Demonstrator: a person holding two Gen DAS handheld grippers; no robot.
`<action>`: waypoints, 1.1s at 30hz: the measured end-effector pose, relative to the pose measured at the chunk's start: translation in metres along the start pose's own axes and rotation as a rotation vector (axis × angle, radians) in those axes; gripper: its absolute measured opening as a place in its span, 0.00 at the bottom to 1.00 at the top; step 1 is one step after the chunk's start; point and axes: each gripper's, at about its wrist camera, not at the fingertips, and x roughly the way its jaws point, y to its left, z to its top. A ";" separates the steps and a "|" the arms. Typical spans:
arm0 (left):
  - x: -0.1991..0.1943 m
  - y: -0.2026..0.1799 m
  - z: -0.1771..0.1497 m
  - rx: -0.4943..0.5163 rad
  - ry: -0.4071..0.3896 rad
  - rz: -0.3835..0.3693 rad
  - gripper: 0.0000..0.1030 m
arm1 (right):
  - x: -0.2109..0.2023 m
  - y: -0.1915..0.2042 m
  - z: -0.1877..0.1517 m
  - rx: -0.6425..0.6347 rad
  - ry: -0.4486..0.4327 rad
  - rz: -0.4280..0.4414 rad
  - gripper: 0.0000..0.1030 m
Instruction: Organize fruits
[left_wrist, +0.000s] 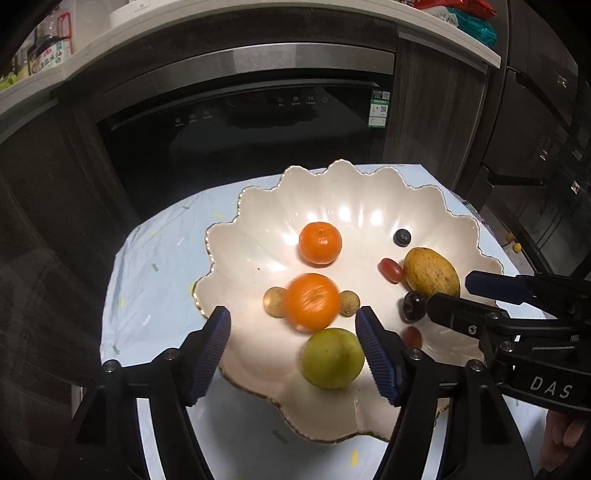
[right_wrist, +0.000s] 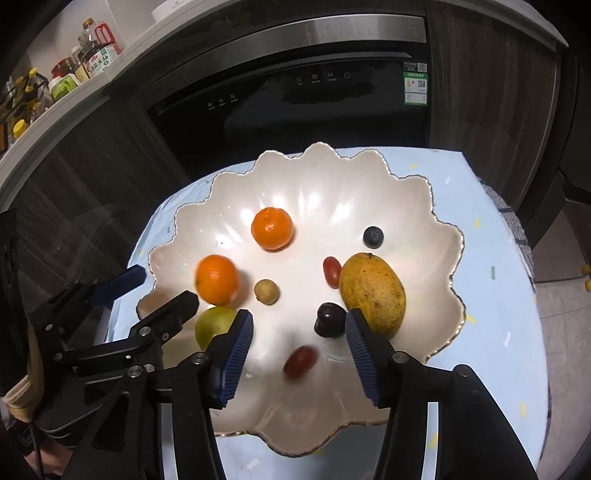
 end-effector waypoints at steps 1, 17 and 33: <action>-0.002 0.000 0.000 -0.001 -0.002 0.002 0.69 | -0.003 0.001 0.000 -0.002 -0.008 -0.006 0.56; -0.054 -0.006 -0.007 -0.009 -0.049 0.045 0.77 | -0.050 0.008 -0.011 -0.018 -0.085 -0.033 0.64; -0.106 -0.019 -0.025 -0.017 -0.089 0.092 0.86 | -0.099 0.012 -0.038 -0.035 -0.157 -0.065 0.64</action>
